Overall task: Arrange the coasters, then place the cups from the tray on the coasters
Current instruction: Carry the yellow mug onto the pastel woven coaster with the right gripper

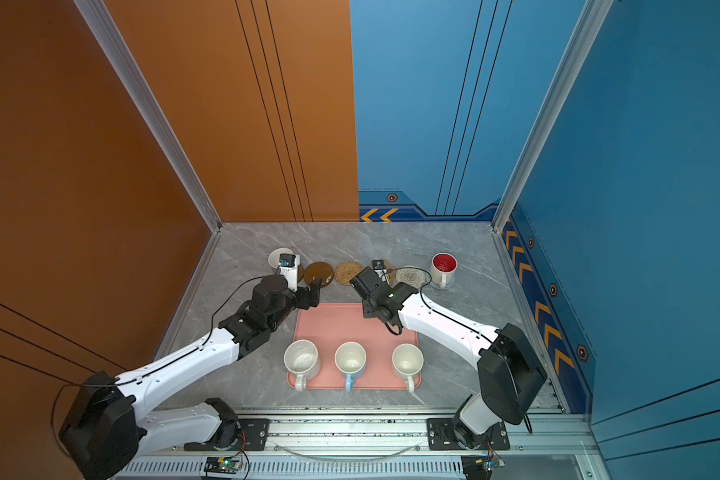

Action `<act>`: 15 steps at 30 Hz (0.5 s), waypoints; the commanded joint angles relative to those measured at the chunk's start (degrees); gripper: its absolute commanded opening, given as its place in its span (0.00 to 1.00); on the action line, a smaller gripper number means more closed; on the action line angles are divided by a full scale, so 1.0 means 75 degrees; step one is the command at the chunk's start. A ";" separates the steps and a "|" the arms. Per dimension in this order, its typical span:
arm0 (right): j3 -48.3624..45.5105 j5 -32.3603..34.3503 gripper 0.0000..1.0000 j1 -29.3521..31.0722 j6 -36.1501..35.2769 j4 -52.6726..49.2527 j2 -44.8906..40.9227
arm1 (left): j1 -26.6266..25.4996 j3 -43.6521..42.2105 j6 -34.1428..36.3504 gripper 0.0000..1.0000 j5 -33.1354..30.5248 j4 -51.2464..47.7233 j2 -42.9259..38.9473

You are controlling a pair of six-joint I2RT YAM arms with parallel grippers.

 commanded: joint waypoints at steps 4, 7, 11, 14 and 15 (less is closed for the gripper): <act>0.0403 -0.0240 0.00 -0.0910 -0.0472 0.0158 -0.0448 | 0.0094 -0.0120 -0.0088 0.91 -0.0037 0.0126 -0.0199; 0.0501 -0.0542 0.00 -0.1330 -0.0621 0.0231 -0.0405 | 0.0103 -0.0151 -0.0088 0.91 -0.0061 0.0131 -0.0245; 0.0712 -0.0781 0.00 -0.1836 -0.0821 0.0258 -0.0190 | 0.0115 -0.0177 -0.0088 0.91 -0.0081 0.0128 -0.0306; 0.0861 -0.1064 0.00 -0.2217 -0.0931 0.0345 0.0081 | 0.0126 -0.0192 -0.0088 0.91 -0.0095 0.0128 -0.0338; 0.0913 -0.1189 0.00 -0.2329 -0.0944 0.0352 0.0181 | 0.0142 -0.0209 -0.0088 0.91 -0.0090 0.0135 -0.0340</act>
